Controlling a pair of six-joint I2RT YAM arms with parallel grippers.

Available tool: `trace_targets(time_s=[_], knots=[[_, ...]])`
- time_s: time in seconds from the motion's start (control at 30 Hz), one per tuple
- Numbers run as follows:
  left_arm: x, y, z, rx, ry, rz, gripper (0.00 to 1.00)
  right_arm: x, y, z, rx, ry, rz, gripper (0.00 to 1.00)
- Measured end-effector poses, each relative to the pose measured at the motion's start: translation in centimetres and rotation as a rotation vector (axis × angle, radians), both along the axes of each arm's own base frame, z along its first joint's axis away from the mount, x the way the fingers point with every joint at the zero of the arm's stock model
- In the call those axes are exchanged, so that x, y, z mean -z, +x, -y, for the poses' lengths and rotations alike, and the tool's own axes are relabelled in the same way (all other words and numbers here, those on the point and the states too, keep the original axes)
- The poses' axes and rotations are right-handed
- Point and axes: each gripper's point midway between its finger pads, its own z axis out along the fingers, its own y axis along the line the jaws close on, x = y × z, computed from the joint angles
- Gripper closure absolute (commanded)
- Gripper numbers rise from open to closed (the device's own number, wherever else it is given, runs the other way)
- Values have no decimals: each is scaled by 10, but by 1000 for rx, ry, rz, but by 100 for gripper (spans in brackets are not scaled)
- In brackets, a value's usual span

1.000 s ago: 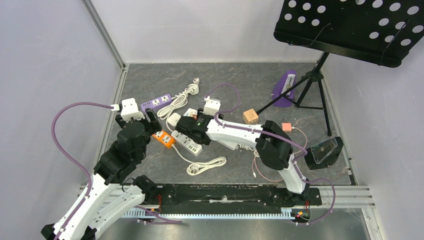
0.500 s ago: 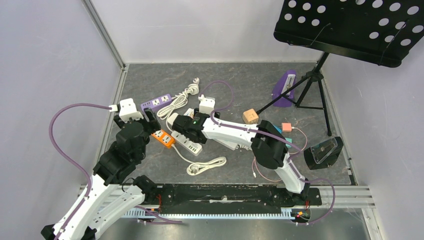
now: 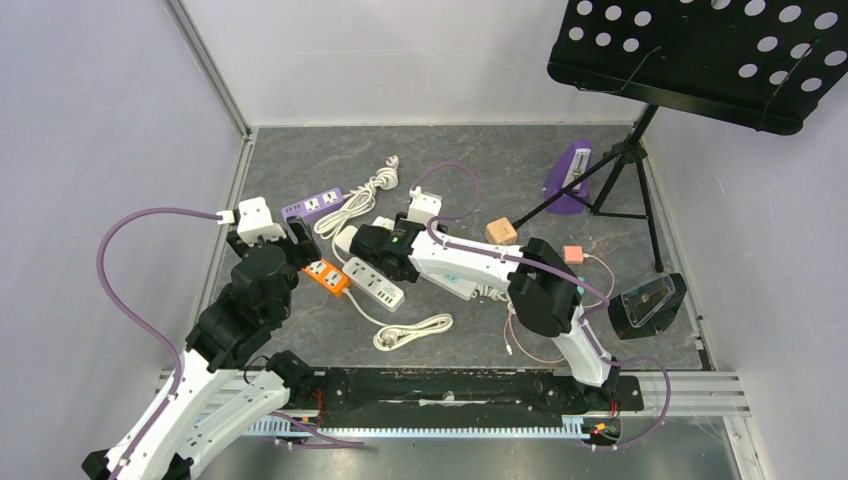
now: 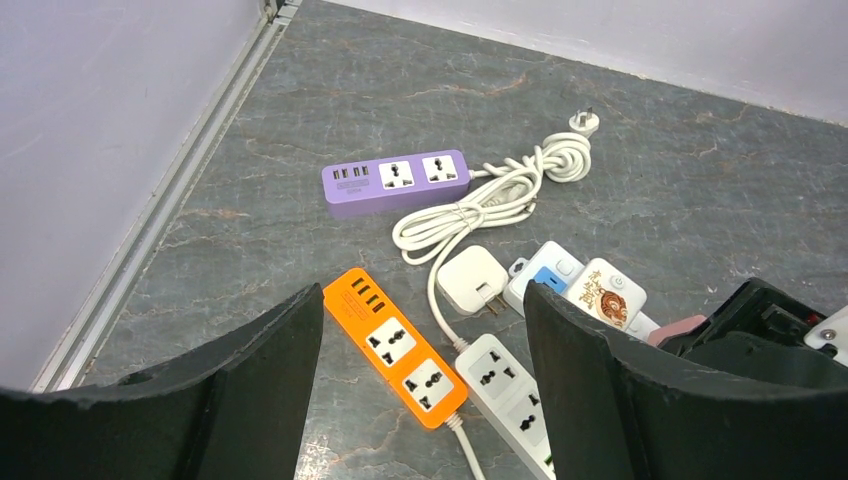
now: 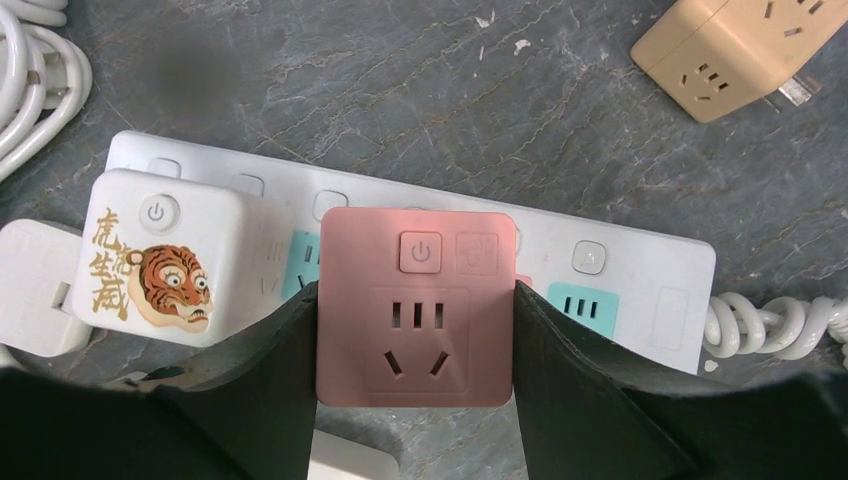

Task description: Insert the plug

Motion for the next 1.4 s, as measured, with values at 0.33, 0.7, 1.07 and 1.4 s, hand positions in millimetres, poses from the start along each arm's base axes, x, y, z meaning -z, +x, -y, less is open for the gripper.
trace_targets(time_s=[0.33,0.7,1.07,1.4], knots=[[0,-1,-1,-3,-2,4,21,7,8,1,48,66,-32,100],[-1,-1,-4,-18,0,9,21,9,16,-2,51,18,20,100],[3,-1,-5,-23,5,5,21,17,1,-7,13,-42,107,100],[3,-1,-5,-23,4,6,20,18,-3,-9,-16,-87,181,77]])
